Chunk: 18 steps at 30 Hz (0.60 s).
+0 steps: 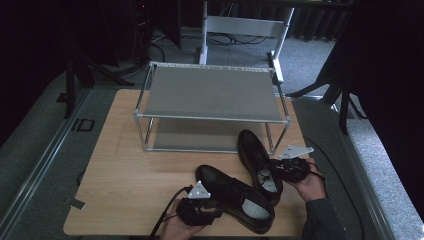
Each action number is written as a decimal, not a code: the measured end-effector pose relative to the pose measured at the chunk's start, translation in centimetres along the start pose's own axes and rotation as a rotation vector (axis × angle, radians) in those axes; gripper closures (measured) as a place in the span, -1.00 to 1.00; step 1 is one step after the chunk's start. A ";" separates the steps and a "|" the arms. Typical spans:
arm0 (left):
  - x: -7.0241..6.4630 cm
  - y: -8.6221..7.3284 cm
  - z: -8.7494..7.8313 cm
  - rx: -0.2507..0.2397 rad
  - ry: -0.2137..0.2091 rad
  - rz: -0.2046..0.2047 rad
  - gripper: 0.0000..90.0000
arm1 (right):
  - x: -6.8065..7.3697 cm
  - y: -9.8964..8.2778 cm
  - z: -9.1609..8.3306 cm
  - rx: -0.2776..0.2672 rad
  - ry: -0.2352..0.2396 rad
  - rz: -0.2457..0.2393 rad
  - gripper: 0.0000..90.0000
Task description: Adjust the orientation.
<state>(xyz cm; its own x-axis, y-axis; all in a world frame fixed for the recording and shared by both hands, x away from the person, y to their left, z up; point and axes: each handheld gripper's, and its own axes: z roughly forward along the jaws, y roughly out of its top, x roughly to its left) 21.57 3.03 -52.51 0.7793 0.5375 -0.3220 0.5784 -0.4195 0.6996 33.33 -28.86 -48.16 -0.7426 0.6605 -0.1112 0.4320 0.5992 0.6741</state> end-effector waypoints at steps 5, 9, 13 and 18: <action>-1.2 0.2 1.7 0.034 -0.039 0.054 0.38 | -0.5 -0.4 -0.2 -0.020 0.042 -0.007 0.74; -1.2 0.5 2.4 0.034 -0.038 0.048 0.43 | -0.6 -0.6 -0.2 -0.035 0.074 -0.031 0.78; -0.9 0.6 2.5 0.026 -0.041 0.037 0.45 | -0.9 -0.4 -0.5 -0.020 0.095 -0.069 0.82; -0.7 0.8 3.0 0.012 -0.054 0.044 0.47 | -1.0 -0.7 -1.0 -0.032 0.112 -0.078 0.81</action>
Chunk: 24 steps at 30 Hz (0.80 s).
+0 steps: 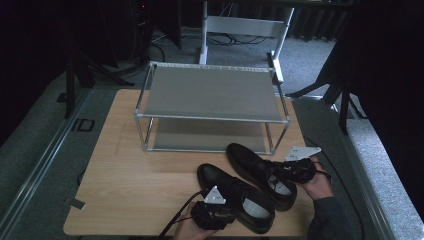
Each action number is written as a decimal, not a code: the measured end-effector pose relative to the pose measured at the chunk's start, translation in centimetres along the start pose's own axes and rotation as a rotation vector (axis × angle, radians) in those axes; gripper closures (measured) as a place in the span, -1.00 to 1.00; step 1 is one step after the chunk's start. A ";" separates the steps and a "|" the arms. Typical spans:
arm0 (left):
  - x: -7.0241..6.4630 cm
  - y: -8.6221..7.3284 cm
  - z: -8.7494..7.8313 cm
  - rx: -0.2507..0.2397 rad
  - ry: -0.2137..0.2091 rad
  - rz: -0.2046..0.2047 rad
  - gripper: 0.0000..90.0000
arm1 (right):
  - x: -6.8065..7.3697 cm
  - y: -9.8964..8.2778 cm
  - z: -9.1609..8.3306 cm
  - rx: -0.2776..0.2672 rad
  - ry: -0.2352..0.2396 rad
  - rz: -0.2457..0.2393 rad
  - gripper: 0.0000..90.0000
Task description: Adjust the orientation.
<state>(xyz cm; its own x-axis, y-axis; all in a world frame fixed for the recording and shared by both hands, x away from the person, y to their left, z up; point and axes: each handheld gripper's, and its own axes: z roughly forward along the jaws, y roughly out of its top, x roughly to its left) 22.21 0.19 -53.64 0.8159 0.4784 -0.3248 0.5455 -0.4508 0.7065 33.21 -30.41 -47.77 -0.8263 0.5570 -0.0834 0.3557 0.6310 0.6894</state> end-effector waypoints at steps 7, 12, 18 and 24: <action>0.1 0.9 1.2 -0.007 -0.015 -0.004 0.48 | 0.4 -0.3 0.3 -0.042 -0.042 0.037 0.82; 0.5 1.4 1.7 -0.013 -0.024 -0.001 0.49 | 0.4 0.1 1.1 -0.069 -0.036 0.034 0.81; 0.6 2.1 2.3 -0.017 -0.021 0.019 0.56 | 0.3 0.0 1.3 -0.085 -0.037 0.060 0.80; 0.6 2.9 3.7 -0.009 -0.038 0.040 0.58 | -0.2 -0.7 0.6 -0.086 -0.063 0.091 0.80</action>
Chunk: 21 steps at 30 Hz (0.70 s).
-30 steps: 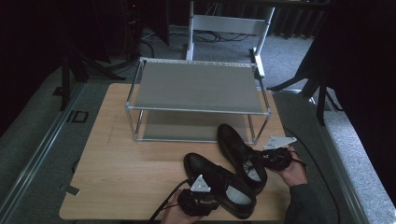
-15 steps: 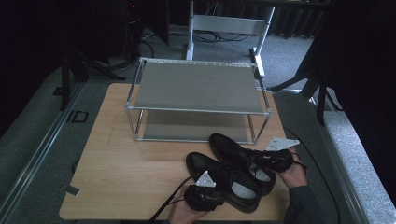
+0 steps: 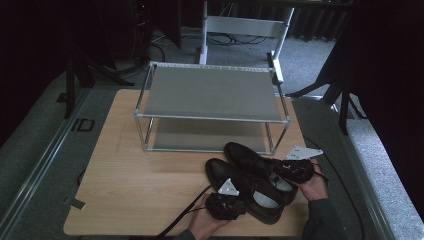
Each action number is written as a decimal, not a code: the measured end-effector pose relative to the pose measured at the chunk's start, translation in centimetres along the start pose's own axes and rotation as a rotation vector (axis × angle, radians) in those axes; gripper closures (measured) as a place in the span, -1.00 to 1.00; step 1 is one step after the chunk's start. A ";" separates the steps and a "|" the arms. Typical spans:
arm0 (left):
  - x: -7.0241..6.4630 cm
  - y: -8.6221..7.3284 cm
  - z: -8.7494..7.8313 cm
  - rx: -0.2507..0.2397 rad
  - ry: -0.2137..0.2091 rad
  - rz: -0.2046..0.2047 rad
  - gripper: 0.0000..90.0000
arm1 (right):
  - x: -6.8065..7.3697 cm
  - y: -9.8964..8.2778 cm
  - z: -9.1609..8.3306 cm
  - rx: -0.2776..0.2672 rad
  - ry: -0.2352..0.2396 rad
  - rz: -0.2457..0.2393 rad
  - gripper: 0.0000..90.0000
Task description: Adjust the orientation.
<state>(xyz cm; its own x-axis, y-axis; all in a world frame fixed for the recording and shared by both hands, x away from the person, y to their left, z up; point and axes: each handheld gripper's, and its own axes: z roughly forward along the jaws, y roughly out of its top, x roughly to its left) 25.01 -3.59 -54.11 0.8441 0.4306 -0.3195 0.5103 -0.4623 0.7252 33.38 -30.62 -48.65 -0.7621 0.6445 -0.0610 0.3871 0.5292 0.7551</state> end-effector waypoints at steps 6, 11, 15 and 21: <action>0.1 0.7 0.8 0.009 -0.029 0.013 0.60 | -0.5 -0.5 -0.3 -0.023 -0.030 0.030 0.79; -0.5 0.7 1.8 0.022 -0.069 0.032 0.59 | -0.5 0.0 0.1 -0.034 -0.043 0.044 0.79; -0.6 0.6 2.0 0.020 -0.076 0.035 0.57 | -0.7 0.1 0.4 -0.041 -0.028 0.052 0.78; -0.6 0.5 2.0 0.022 -0.083 0.040 0.52 | -0.9 -0.1 0.4 -0.048 -0.009 0.073 0.74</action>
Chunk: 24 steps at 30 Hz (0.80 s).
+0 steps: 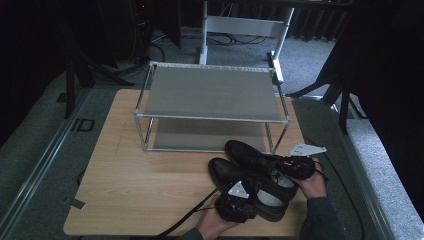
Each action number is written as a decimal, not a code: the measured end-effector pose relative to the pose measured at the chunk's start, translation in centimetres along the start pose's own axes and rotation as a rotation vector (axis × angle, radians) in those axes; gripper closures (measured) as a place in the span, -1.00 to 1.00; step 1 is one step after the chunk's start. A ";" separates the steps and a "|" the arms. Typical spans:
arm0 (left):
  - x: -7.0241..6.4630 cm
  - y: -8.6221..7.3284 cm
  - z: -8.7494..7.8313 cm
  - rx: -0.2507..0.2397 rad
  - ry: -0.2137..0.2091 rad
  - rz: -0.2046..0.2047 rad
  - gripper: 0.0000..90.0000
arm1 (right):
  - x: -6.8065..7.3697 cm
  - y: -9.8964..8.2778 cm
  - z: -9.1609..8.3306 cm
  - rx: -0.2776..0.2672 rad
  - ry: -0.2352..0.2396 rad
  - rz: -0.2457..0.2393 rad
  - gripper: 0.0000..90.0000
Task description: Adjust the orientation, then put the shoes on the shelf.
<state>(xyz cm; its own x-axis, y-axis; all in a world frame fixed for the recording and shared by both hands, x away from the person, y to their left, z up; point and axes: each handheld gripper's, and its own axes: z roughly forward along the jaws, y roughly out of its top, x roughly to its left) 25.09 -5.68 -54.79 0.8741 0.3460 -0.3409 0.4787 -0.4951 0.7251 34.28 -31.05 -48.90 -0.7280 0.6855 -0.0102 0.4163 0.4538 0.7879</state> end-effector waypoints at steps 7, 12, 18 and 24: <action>-0.1 -0.2 -0.5 0.001 0.013 0.007 0.42 | -0.1 -0.2 0.0 0.038 -0.016 0.012 0.36; 0.3 -0.4 -2.1 -0.021 0.044 0.011 0.39 | 0.4 -0.4 -1.3 0.097 -0.042 0.001 0.05; 1.3 -0.8 -4.4 -0.062 0.110 -0.009 0.36 | 1.6 0.2 -4.8 0.111 -0.102 -0.003 -0.09; 2.4 -1.9 -6.4 -0.099 0.158 -0.058 0.35 | 3.3 0.5 -6.7 0.148 -0.108 0.034 -0.02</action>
<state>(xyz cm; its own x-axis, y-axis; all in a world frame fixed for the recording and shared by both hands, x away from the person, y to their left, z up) 25.77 1.18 -53.19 0.8177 0.4964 -0.2916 0.5110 -0.3926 0.7647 28.44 -32.40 -44.42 -0.6528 0.7553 -0.0579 0.5206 0.5028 0.6901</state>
